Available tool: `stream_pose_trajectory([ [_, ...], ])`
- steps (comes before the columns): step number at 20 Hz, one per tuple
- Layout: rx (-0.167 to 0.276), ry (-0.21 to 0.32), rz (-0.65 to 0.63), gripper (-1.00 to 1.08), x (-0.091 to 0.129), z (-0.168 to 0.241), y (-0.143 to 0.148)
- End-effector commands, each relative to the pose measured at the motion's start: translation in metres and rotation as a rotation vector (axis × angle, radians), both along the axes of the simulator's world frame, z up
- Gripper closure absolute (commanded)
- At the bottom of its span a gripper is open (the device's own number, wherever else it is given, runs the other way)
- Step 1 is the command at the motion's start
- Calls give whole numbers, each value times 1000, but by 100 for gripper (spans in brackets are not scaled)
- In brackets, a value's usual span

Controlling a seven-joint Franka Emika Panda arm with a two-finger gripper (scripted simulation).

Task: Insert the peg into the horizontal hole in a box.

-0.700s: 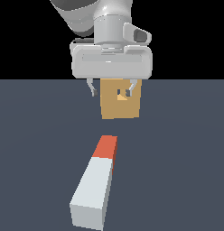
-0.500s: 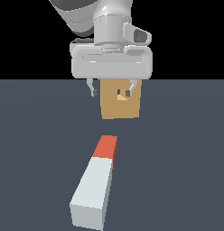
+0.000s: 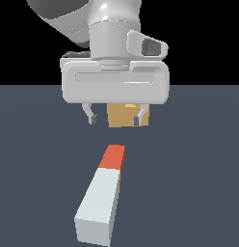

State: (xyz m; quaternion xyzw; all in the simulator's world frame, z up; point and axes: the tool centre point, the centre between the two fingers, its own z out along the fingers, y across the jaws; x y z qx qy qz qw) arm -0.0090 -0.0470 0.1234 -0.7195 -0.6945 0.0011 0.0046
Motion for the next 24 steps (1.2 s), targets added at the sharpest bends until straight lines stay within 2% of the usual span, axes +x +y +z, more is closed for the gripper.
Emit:
stream_pose_trajectory([
  [1, -3, -2, -34, -92, -6, -16, -33],
  [6, -7, -6, -84, -92, -15, -40, -82],
  [10, -7, -7, -104, -92, -19, -50, -101],
  [18, -7, -6, -108, -92, -20, -56, -104],
  [24, -6, -7, -108, -92, -20, -83, -105],
])
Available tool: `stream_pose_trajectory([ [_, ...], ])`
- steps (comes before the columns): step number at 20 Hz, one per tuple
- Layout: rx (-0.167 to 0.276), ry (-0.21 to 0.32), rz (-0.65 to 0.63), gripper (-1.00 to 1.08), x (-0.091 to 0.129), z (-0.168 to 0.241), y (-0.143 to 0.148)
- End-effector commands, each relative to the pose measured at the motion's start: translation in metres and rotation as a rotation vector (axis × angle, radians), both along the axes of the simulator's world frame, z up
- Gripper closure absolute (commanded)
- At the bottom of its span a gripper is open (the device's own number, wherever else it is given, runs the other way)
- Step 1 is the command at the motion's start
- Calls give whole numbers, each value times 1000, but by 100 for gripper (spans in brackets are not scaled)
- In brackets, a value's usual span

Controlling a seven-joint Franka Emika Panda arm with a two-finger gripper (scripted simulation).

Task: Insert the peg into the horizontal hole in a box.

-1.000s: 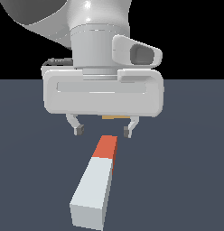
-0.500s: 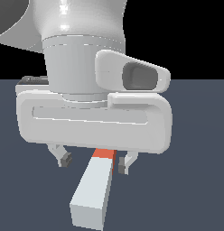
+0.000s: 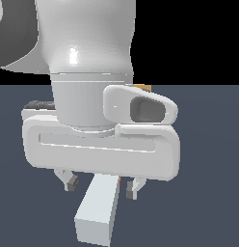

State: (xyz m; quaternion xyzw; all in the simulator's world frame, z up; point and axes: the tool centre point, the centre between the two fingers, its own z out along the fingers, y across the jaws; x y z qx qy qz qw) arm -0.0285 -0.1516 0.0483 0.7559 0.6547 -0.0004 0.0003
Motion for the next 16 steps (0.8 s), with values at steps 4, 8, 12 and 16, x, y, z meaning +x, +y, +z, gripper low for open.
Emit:
stream_pose_trajectory([
  [4, 1, 0, 0, -92, 0, -23, 0],
  [8, 1, 0, 0, -92, 1, -27, -1],
  [12, 1, 0, 0, 108, 1, -27, -1],
  [16, 1, 0, 0, 108, 1, -27, -1],
])
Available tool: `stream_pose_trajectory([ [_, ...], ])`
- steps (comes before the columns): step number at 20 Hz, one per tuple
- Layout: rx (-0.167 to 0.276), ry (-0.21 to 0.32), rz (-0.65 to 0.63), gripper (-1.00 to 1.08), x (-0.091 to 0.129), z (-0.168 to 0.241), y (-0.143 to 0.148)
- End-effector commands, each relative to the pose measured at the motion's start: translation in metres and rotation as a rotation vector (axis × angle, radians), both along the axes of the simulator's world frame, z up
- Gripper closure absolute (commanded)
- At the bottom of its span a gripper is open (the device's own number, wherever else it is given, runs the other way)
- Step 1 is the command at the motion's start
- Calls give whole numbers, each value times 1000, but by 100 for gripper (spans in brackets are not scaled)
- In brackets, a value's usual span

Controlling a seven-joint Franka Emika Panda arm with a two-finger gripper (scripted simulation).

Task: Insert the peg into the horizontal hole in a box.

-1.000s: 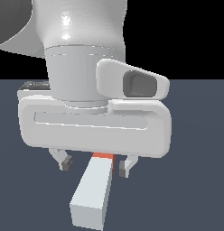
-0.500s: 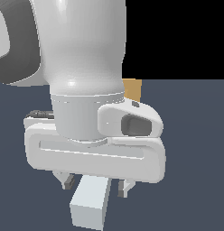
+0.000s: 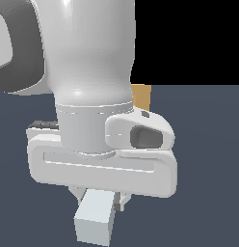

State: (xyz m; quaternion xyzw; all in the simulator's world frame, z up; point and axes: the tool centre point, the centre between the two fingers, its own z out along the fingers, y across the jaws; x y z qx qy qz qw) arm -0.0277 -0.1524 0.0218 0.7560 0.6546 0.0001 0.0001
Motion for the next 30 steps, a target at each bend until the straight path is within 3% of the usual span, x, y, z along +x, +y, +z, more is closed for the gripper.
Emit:
stream_pose_trajectory([
  [1, 0, 0, 0, 108, 0, 0, 0],
  [7, 0, 0, 8, 108, 4, 3, 7],
  [12, -1, 0, 39, 108, 18, 14, 35],
  [25, -2, 0, 205, 108, 78, 74, 189],
  [30, -1, 0, 248, 108, 91, 89, 230],
])
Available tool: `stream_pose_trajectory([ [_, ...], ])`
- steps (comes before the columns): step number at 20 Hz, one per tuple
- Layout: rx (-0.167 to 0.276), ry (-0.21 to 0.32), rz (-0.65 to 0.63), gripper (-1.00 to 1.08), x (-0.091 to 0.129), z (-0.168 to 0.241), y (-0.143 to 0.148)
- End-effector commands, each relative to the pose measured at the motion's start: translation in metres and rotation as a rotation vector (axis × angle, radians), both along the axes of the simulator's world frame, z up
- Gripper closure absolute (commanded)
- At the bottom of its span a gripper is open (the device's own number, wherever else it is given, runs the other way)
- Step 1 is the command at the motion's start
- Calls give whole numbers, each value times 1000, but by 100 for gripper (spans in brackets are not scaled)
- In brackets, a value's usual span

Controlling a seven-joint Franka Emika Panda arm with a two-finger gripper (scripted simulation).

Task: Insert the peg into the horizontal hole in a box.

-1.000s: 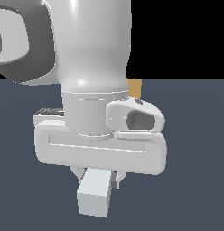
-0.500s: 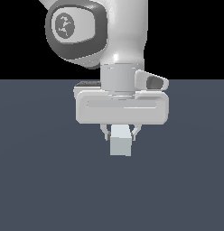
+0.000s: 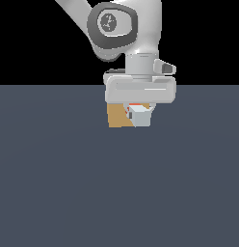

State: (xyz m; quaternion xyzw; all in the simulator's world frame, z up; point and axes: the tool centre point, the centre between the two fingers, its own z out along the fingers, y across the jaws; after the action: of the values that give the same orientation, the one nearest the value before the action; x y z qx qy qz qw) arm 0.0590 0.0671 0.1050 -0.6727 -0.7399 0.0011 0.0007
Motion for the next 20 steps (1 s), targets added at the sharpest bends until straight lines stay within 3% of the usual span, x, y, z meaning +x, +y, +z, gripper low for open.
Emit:
stream_pose_trajectory([
  [1, 0, -3, 16, 108, 6, 8, 16],
  [7, 1, -3, 36, 108, 11, 15, 34],
  [20, 1, -5, 38, 108, 13, 17, 34],
])
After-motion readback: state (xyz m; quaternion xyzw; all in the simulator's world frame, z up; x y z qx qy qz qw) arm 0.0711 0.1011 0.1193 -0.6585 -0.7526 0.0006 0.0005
